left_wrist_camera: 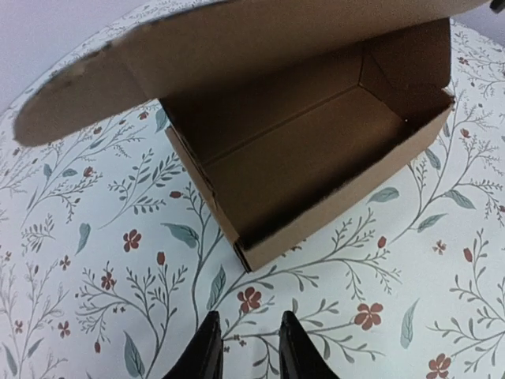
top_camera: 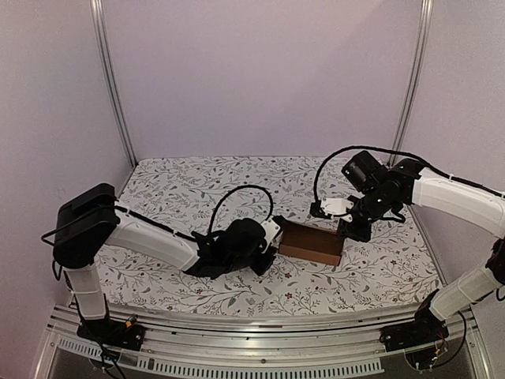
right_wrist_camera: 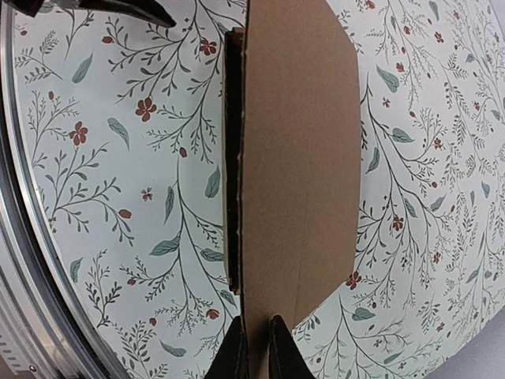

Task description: Fold the paper box

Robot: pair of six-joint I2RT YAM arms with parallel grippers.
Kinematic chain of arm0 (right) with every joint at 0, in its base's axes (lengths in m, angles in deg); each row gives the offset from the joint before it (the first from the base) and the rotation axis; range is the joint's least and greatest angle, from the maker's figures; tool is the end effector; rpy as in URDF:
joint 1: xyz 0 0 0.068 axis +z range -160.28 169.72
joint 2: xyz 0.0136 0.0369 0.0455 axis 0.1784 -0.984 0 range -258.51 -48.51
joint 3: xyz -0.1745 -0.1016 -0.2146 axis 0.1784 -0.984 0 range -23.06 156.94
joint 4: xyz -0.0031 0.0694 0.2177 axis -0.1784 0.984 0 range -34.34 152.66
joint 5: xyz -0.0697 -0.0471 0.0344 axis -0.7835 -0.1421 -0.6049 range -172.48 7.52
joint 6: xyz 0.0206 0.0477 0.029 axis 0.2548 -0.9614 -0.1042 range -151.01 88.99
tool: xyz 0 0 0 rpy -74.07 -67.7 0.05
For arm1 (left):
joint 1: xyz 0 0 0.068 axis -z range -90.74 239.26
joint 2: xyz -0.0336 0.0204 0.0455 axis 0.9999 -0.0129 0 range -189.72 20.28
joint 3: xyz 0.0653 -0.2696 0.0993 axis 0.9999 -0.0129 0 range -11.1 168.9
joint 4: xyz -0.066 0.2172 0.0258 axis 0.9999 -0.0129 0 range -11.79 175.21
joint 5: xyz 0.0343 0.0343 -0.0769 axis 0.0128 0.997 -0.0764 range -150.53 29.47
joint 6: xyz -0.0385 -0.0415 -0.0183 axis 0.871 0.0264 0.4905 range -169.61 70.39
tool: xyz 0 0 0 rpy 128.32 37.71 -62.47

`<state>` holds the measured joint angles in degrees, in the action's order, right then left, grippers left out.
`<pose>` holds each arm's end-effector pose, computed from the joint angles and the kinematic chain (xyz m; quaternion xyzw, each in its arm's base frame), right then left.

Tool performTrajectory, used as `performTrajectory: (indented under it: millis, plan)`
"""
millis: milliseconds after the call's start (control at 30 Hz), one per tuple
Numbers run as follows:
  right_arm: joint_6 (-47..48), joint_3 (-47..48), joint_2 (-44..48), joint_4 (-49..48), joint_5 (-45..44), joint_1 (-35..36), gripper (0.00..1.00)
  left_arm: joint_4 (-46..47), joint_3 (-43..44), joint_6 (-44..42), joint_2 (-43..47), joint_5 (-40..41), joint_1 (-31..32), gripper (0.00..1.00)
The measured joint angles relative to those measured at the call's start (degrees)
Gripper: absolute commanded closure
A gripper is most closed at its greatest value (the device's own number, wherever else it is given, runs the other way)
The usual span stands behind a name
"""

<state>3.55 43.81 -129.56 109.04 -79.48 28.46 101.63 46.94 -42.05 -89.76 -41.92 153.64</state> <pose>0.1843 0.1508 0.2947 -0.5894 0.7837 0.0328 0.1934 0.1804 -0.3440 0.1875 0.3525 0.8071 -0.1487 0.4497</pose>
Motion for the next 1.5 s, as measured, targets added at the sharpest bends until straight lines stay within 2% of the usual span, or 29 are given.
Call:
performTrajectory:
  millis: [367,700,900,1100,1200,1267,1333,1400,1500]
  plan:
    - [2.6,-2.5,-0.4,-0.9,0.2,1.0,0.92,-1.2,-16.6,0.0,18.6,1.0,7.8,0.71]
    - [6.1,-4.8,-6.4,-1.0,-0.9,2.9,0.93,-4.3,-20.7,-1.9,32.6,6.4,7.8,0.67]
    - [5.7,-3.0,-6.6,0.3,-0.9,2.9,0.92,-2.8,-20.7,-3.7,29.6,7.0,7.1,0.63]
    - [5.6,-1.6,-6.0,0.4,-1.0,2.9,0.91,2.0,-19.9,-4.6,20.6,7.0,5.4,0.51]
    - [6.4,-3.3,-7.0,-1.0,-1.4,2.9,0.86,4.0,-17.0,-4.9,16.9,6.5,4.5,0.50]
    - [7.0,-4.5,-8.4,-1.9,-1.6,2.9,0.78,4.8,-15.1,-4.7,16.3,4.7,3.6,0.49]
    - [7.3,-5.7,-9.6,-2.6,-1.7,2.9,0.75,5.7,-12.5,-4.2,16.3,2.5,2.2,0.48]
    - [7.1,-6.6,-10.1,-2.7,-1.8,2.9,0.69,5.7,-9.7,-3.3,16.3,0.6,1.0,0.45]
    - [6.5,-6.6,-10.3,-2.2,-1.8,2.9,0.60,4.0,-3.5,-0.8,14.6,-2.0,-1.7,0.46]
